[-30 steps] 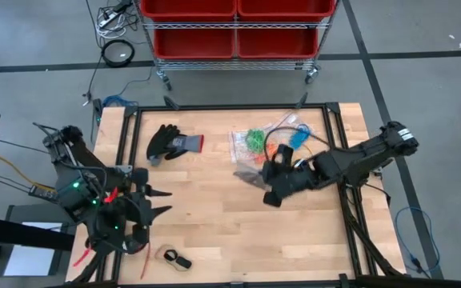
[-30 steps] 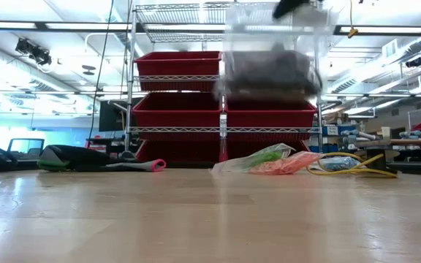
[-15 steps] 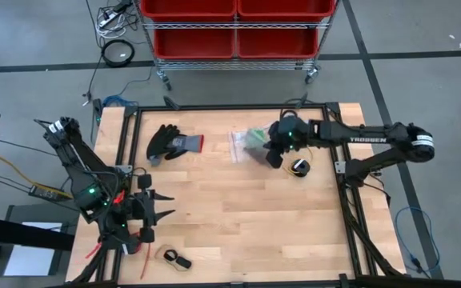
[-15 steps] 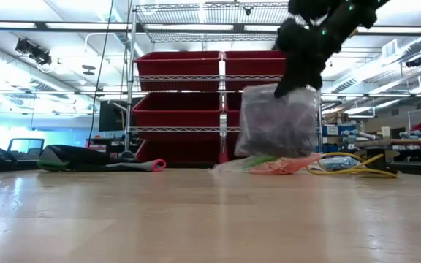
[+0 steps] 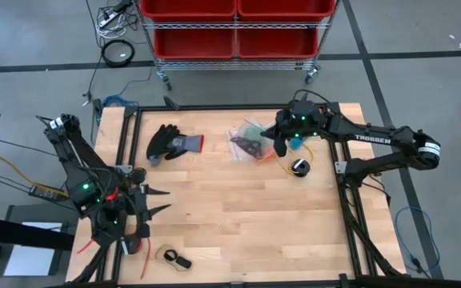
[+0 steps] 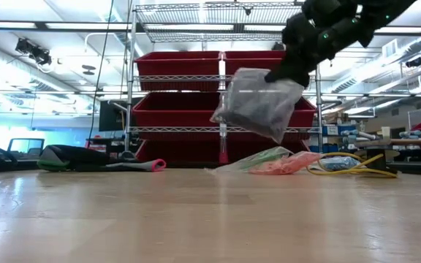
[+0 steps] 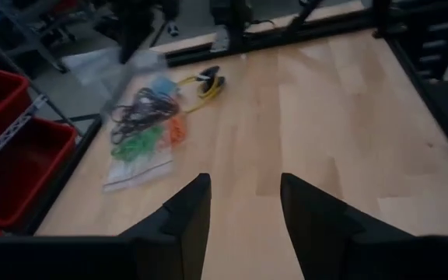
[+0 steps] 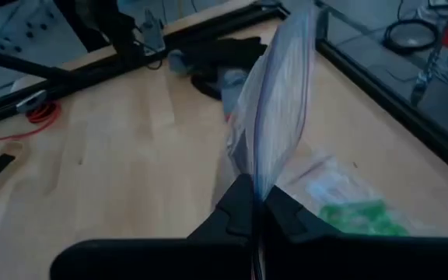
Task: Sort rubber bands
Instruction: Close the transparent zip bag
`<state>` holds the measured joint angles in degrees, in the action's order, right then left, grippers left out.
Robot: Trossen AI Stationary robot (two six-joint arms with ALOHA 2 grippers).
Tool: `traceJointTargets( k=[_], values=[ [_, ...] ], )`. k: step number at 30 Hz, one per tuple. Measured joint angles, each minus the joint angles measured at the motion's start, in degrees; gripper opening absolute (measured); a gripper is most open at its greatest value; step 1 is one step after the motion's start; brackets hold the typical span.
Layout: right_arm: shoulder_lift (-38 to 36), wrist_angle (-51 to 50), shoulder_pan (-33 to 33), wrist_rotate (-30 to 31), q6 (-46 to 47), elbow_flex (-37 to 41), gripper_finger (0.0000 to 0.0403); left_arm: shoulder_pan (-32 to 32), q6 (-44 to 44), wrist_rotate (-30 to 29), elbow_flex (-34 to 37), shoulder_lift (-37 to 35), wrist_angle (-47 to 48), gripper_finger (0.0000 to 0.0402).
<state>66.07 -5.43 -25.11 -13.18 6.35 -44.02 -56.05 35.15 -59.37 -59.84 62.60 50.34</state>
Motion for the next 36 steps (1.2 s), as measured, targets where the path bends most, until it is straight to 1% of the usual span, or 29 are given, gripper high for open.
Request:
traceJointTargets(
  k=[4, 6, 9, 14, 18, 22, 28, 32, 36],
  values=[
    [-1.16, 0.88, -2.93, -2.72, 0.72, 3.83, 0.0000, 0.01, 1.64, -3.03, 5.65, -5.59, -0.82, 0.0163],
    [-1.86, 3.02, -3.73, -3.87, 1.10, 6.16, 0.0000, 0.05, 1.67, -3.34, 8.85, -9.06, -3.78, 0.0163],
    [-2.73, 7.11, -4.84, -4.82, 1.56, 9.63, 0.0000, 0.07, -1.29, -3.57, 13.56, -14.46, -9.53, 0.0163],
    [-2.89, 10.03, -8.06, -4.22, 4.68, 13.48, 0.0000, 0.07, -5.26, -3.58, 19.33, -21.51, -16.25, 0.0163],
    [-2.87, 9.45, -9.58, -2.44, 8.58, 14.35, 0.0010, 0.07, -6.51, -3.50, 22.33, -24.45, -19.34, 0.0163],
    [-2.87, 9.34, -9.50, -0.48, 9.05, 14.35, 0.0045, 0.07, -6.45, -2.97, 23.05, -24.86, -19.24, 0.0163],
    [-2.87, 5.94, -10.29, 5.61, 8.57, 14.35, 0.0122, 0.07, -6.44, -2.94, 23.07, -24.82, -19.16, 0.0163],
    [-2.85, 5.16, -10.85, 5.99, 9.78, 14.35, 0.0160, 0.07, -6.44, -1.80, 23.07, -24.82, -19.13, 0.0163],
    [-3.00, 5.62, -10.77, 5.70, 11.85, 14.35, 0.0184, 0.07, -6.44, -1.47, 23.07, -24.82, -19.12, 0.0163]
  ],
)
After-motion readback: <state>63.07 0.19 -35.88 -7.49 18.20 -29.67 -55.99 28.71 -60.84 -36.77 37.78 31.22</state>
